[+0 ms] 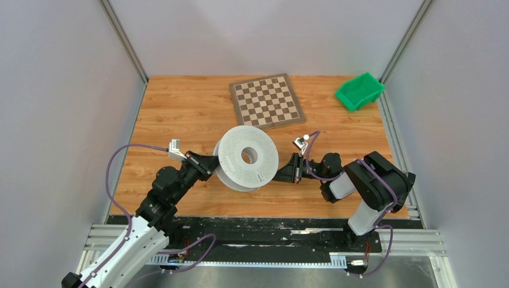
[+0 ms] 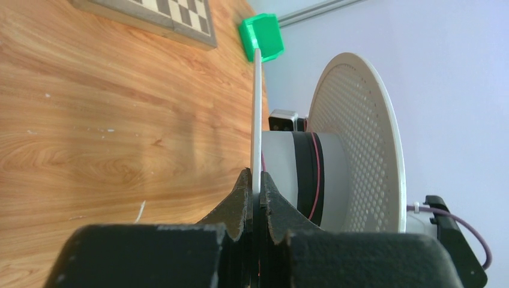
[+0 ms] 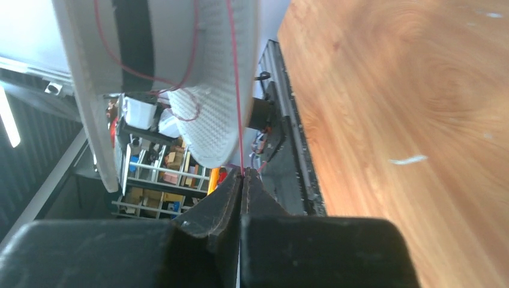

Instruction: Wrap the cables

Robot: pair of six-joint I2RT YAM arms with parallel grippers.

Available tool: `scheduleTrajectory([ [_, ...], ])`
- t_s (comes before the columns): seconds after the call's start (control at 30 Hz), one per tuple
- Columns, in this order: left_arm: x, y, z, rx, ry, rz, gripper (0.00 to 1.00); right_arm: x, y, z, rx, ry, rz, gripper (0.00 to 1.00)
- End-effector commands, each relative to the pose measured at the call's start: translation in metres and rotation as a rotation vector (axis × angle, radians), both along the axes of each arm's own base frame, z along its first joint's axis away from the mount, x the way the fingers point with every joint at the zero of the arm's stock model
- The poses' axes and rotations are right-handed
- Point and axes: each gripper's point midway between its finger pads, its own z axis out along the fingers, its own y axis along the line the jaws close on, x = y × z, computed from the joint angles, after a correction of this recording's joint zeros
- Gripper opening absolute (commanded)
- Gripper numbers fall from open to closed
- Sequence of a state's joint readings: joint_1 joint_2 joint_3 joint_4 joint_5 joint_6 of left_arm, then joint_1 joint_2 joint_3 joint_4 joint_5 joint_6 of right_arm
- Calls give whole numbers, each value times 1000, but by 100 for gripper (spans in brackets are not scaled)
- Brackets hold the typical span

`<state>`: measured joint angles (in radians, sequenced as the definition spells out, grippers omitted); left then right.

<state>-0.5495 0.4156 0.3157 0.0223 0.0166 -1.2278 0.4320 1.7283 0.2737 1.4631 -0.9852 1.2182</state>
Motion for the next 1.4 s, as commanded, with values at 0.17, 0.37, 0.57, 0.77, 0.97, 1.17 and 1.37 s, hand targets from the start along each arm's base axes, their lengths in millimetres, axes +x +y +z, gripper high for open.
scheduleTrajectory([
  [0.17,6,8,54,-134,-182,60,0,-25,35,79,223,-171,-7,0],
  [0.37,6,10,57,-136,-208,67,0,-22,37,97,274,-172,-61,0],
  [0.57,5,9,53,-222,-186,62,0,-8,39,116,332,-168,-136,0],
  [0.77,6,9,58,-304,-164,63,0,10,44,122,369,-132,-257,0],
  [0.97,10,10,61,-348,-151,75,0,17,52,123,383,-118,-292,0],
  [1.17,12,14,61,-388,-132,100,0,21,47,119,384,-94,-375,0],
  [1.37,14,17,58,-379,-125,119,0,23,40,122,401,-75,-425,0],
])
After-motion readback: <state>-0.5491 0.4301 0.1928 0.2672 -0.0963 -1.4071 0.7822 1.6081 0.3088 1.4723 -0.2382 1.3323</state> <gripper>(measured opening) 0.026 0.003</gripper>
